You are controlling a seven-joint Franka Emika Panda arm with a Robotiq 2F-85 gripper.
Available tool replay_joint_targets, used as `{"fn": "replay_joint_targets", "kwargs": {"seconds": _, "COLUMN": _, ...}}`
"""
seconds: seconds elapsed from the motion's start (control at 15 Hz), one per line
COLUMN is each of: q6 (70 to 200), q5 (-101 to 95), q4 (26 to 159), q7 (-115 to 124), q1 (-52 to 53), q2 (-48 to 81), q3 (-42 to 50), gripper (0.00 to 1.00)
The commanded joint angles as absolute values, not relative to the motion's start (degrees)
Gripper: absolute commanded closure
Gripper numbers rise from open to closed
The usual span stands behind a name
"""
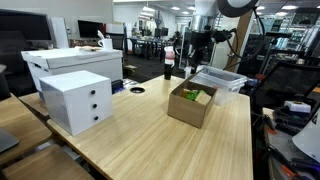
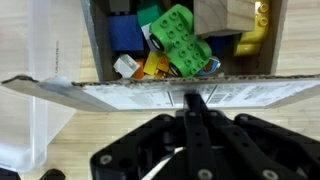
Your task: Close the lid of the cardboard box
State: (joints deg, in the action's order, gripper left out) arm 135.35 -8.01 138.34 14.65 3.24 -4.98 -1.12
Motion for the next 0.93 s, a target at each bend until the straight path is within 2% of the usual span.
{"fn": "replay_joint_targets", "kwargs": {"seconds": 0.0, "q6": 133.5, "q5": -6.8, "q4": 139.4, "q7": 13.4, "q1": 2.5, "q2": -6.2, "q3": -1.6, "gripper": 1.0}}
{"fn": "replay_joint_targets", "kwargs": {"seconds": 0.47, "q6": 131.3, "q5": -3.7, "q4": 140.4, "q7": 11.1, "q1": 2.6, "q2": -5.6, "q3": -1.4, "gripper": 1.0}}
{"fn": "replay_joint_targets", "kwargs": {"seconds": 0.87, "q6": 135.1, "q5": 2.5, "q4": 143.5, "q7": 5.5, "q1": 2.9, "q2": -5.6, "q3": -1.0, "gripper": 1.0}}
